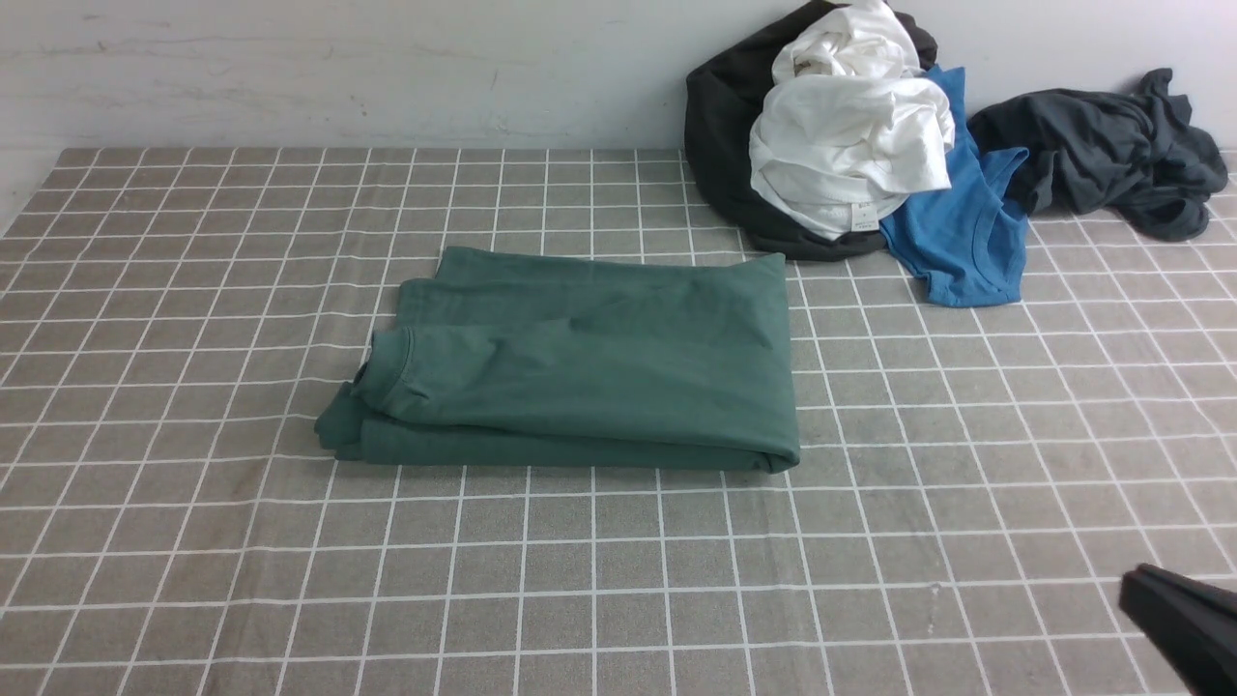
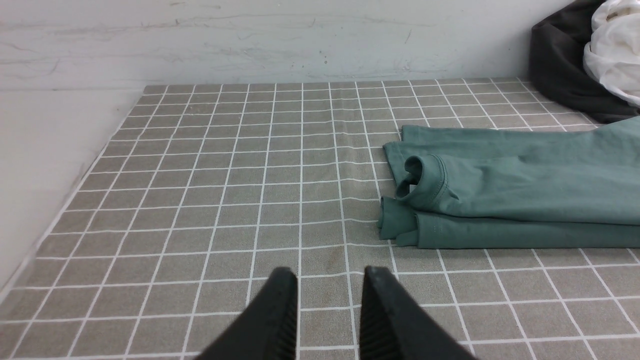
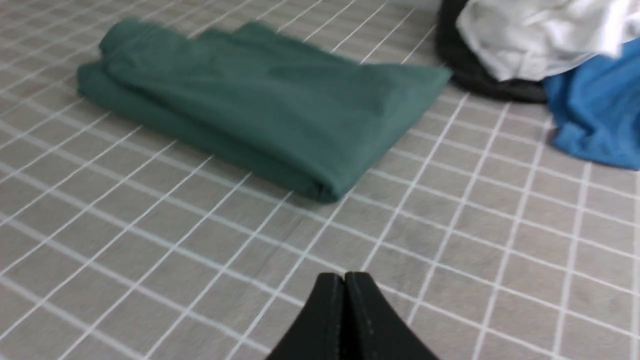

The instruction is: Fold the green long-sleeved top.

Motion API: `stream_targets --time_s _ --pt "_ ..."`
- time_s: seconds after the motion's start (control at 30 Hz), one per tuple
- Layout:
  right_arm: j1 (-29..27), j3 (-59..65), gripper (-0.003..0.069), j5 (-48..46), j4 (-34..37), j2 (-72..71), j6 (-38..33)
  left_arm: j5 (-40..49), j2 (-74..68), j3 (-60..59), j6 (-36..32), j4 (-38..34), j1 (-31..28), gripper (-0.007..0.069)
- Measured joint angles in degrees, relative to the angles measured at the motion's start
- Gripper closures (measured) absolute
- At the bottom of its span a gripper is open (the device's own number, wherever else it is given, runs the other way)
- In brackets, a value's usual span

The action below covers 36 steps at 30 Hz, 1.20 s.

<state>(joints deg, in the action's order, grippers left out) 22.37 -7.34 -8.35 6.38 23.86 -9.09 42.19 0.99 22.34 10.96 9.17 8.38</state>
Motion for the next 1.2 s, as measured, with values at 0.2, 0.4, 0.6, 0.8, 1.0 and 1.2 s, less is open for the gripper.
stream_targets --time_s 0.2,0.4,0.6,0.8,1.0,1.2 --pt "-13.46 8.88 0.0673 1.24 -0.46 -18.48 1.47 0.0 0.0 0.0 0.0 0.0 0.0 0.0454" --pt "-17.19 8.81 0.0673 -11.9 -3.29 -24.33 8.24 0.06 0.0 0.0 -0.06 0.0 0.0 0.0454" --pt "-17.38 8.74 0.0673 -12.43 -3.61 -24.41 9.92 0.06 0.0 0.0 -0.06 0.0 0.0 0.0454" --pt "-17.38 8.74 0.0673 -12.5 -3.62 -24.41 10.03 0.06 0.0 0.0 -0.06 0.0 0.0 0.0454" --pt "-17.38 8.74 0.0673 -12.51 -3.67 -24.41 10.03 0.06 0.0 0.0 -0.06 0.0 0.0 0.0454" --pt "-17.38 8.74 0.0673 -12.56 -3.74 -24.41 10.03 -1.81 0.0 -1.79 -0.06 -0.06 -0.06 0.0454"
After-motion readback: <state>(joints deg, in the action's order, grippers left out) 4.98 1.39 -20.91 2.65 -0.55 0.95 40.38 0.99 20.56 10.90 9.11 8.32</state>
